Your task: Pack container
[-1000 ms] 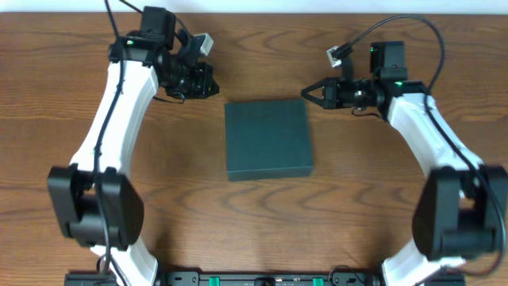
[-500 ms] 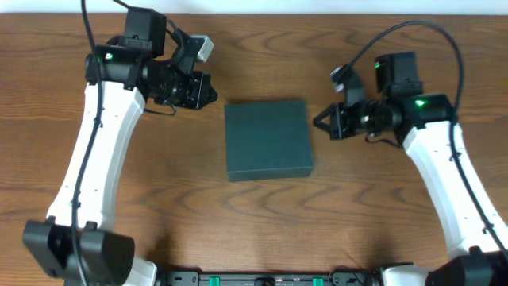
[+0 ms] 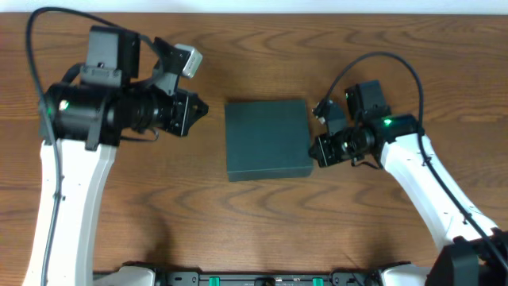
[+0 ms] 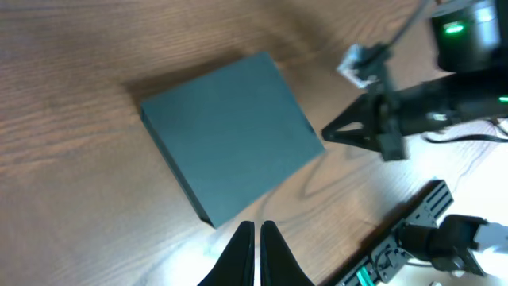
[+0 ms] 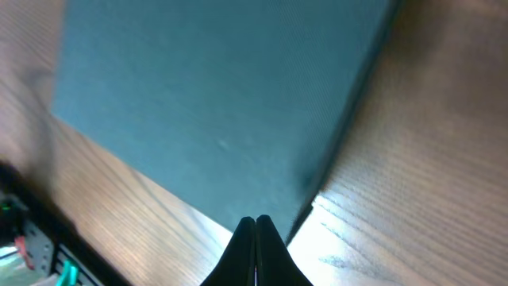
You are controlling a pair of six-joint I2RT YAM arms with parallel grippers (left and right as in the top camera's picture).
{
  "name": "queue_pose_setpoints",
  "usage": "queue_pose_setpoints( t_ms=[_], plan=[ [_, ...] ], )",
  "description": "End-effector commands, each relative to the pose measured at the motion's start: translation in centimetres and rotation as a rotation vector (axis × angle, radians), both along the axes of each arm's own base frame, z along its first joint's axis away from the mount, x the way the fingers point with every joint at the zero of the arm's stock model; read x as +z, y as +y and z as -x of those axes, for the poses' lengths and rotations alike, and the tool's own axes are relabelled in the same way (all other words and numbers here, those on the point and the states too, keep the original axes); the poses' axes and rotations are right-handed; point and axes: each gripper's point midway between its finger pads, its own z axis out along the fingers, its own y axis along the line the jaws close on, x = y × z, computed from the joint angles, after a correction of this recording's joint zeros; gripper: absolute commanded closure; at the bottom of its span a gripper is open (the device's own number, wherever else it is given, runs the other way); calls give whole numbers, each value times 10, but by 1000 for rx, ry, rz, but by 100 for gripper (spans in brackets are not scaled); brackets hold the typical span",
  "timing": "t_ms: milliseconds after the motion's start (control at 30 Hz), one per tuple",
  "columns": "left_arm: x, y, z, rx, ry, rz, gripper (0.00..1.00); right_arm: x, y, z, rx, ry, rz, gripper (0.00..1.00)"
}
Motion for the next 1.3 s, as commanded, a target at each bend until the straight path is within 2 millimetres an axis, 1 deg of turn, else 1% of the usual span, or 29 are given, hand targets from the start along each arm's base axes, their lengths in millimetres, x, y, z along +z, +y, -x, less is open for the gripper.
queue_pose_setpoints(
  t_ms=[0, 100, 200, 333, 433, 567, 633, 733, 833, 933, 1100, 1200, 1267],
  plan=[
    [22, 3, 18, -13, -69, 3, 94, -17, -2, 11, -7, 29, 14, 99],
    [32, 5, 35, -13, -94, 6, 94, -26, -3, 15, -7, 38, 16, 98],
    [41, 8, 52, -12, -122, 9, 94, -30, -3, 17, -7, 39, 17, 99],
    [51, 12, 73, -10, -151, 11, 94, -27, -1, 16, -26, 51, 2, 99],
    [54, 14, 91, -10, -155, 11, 94, -18, 2, 20, -27, 57, -29, 98],
    [55, 22, 119, -11, -171, -19, 94, 7, 2, 24, -45, 0, -51, 98],
    [56, 28, 133, -1, -189, -41, 94, 24, 1, 27, -60, -44, -69, 99],
    [59, 33, 151, 7, -223, -46, 94, 55, -1, 34, -79, -132, -105, 98],
    [63, 38, 167, 19, -269, -53, 94, 88, -4, 48, -81, -237, -138, 99],
    [65, 40, 179, 21, -295, -49, 94, 111, -9, 66, -84, -311, -163, 98],
    [56, 42, 193, 20, -300, -47, 94, 137, -18, 98, -80, -408, -193, 99],
    [42, 42, 198, 16, -277, -46, 94, 148, -22, 116, -79, -457, -208, 99],
    [32, 42, 200, 15, -257, -49, 94, 150, -26, 127, -89, -474, -208, 98]
  ],
)
